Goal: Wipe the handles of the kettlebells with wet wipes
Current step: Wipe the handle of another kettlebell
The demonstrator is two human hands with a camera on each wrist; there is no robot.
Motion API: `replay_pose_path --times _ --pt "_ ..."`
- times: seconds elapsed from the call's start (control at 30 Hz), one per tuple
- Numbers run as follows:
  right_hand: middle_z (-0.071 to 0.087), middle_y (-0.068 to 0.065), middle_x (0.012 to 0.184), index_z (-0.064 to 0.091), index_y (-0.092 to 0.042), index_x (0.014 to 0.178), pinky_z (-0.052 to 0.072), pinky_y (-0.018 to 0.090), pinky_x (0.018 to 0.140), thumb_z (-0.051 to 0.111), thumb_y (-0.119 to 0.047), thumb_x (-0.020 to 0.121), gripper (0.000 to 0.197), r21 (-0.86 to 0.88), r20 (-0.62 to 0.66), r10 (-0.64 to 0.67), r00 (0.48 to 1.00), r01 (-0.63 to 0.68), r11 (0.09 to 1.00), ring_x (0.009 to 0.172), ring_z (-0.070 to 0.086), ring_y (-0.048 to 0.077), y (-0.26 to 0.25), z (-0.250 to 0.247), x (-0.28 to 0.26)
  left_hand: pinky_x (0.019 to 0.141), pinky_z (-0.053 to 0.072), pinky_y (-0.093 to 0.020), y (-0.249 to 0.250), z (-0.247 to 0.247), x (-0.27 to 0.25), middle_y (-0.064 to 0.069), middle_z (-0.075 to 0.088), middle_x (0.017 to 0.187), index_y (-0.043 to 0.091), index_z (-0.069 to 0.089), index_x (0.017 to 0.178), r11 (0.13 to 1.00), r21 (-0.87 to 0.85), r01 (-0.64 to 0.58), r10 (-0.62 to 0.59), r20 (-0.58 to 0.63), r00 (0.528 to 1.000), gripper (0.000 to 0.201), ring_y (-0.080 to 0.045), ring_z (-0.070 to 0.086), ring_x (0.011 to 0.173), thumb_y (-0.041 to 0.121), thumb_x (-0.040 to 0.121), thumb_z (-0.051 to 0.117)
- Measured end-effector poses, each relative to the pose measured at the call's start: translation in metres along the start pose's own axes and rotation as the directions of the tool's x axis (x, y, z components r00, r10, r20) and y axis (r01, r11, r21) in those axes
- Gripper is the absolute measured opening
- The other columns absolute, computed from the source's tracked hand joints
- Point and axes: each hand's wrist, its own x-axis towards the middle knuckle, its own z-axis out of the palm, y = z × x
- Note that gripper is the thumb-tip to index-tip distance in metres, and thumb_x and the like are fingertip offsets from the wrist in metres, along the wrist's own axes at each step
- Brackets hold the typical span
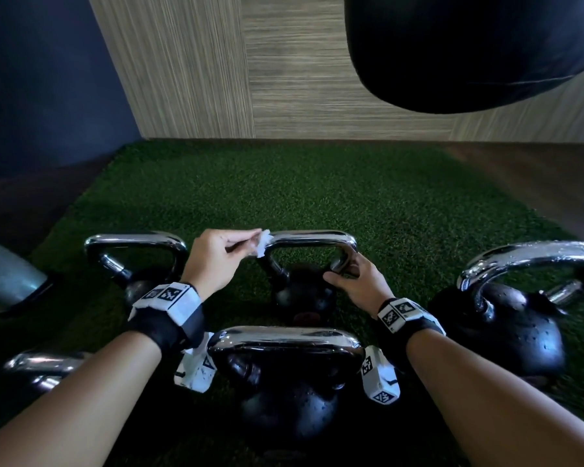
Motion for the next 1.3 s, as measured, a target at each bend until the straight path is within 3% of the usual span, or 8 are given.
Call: replay_pose_path --times 0.13,0.3,0.57,0.67,0.77,1.03,1.13,1.3 --pt "0.069 -0.009 0.120 0.062 -0.026 0.128 0.045 0.032 0.107 0.086 -0.040 0.080 0.055 0.026 0.006 0.004 1.000 -0.004 1.000 0.120 0.061 0.011 0.000 0.000 0.000 0.082 0.062 -0.023 -0.018 0.010 -0.013 0.006 0.081 0.091 0.017 0.077 0.101 0.913 -0.332 0.238 -0.218 0.096 0.971 0.019 -0.020 0.075 0.099 0.002 0.093 0.069" --pt "0.072 -0.008 0.118 0.064 -0.026 0.128 0.048 0.039 0.109 0.088 -0.039 0.077 0.058 0.050 0.021 0.018 1.000 -0.019 0.999 0.119 0.064 0.012 0.005 0.001 0.005 0.075 0.061 -0.017 -0.025 0.021 -0.016 0.000 0.081 0.090 0.002 0.072 0.114 0.862 -0.445 0.242 -0.245 0.053 0.968 0.025 -0.010 0.077 0.083 -0.003 0.090 0.071" --pt "0.079 -0.009 0.094 0.077 -0.032 0.085 0.057 0.049 0.097 0.090 -0.057 0.052 0.043 0.068 0.025 0.033 0.999 -0.034 0.997 0.096 0.074 0.015 0.010 0.002 0.008 0.085 0.061 -0.026 -0.040 0.044 -0.031 -0.007 0.080 0.103 0.014 0.081 0.102 0.862 -0.397 0.315 -0.272 0.162 0.949 0.016 -0.018 0.073 0.101 0.020 0.088 0.076" --pt "0.081 -0.006 0.092 0.079 -0.032 0.082 0.056 0.045 0.100 0.097 -0.031 0.048 0.038 0.042 0.074 0.000 0.997 -0.003 0.999 0.095 0.075 0.013 0.007 -0.007 0.007 0.085 0.061 -0.031 -0.033 0.036 -0.026 -0.002 0.081 0.090 0.017 0.084 0.092 0.920 -0.272 0.284 -0.254 0.138 0.957 0.025 -0.017 0.078 0.092 0.039 0.080 0.081" --pt "0.080 -0.001 0.082 0.079 -0.031 0.073 0.059 0.049 0.093 0.094 -0.003 0.049 0.040 -0.081 0.093 -0.012 0.996 0.020 0.997 0.086 0.075 0.019 0.005 -0.018 0.007 0.073 0.065 -0.028 -0.030 0.039 -0.013 -0.003 0.080 0.079 0.013 0.083 0.086 0.948 -0.175 0.267 -0.263 0.045 0.964 0.021 -0.020 0.079 0.079 0.033 0.087 0.080" --pt "0.070 -0.013 0.068 0.072 -0.038 0.062 0.053 0.021 0.065 0.086 -0.014 0.077 0.032 -0.271 0.277 -0.019 0.961 0.098 0.958 0.068 0.064 0.001 -0.012 -0.028 -0.010 0.073 0.065 -0.035 -0.013 0.063 0.052 -0.012 0.079 0.086 0.004 0.081 0.097 0.948 0.014 0.319 -0.318 0.126 0.940 0.021 -0.019 0.077 0.070 0.022 0.088 0.081" --pt "0.072 -0.018 0.068 0.082 -0.037 0.075 0.061 0.029 0.079 0.082 -0.006 0.080 0.031 -0.259 0.366 -0.006 0.930 0.109 0.960 0.076 0.069 0.005 -0.021 -0.023 -0.012 0.051 0.058 -0.017 -0.002 0.073 0.058 -0.017 0.074 0.091 -0.002 0.077 0.103 0.923 -0.051 0.382 -0.369 0.170 0.914 0.014 -0.005 0.071 0.052 0.005 0.091 0.076" --pt "0.076 -0.016 0.075 0.084 -0.026 0.092 0.057 0.023 0.079 0.076 -0.006 0.086 0.022 -0.248 0.453 0.022 0.891 0.103 0.963 0.076 0.069 0.002 -0.035 -0.023 -0.007 0.075 0.064 -0.026 -0.005 0.066 0.063 -0.022 0.074 0.112 -0.004 0.074 0.111 0.842 -0.204 0.500 -0.413 0.352 0.840 0.026 -0.027 0.075 0.096 0.003 0.087 0.077"
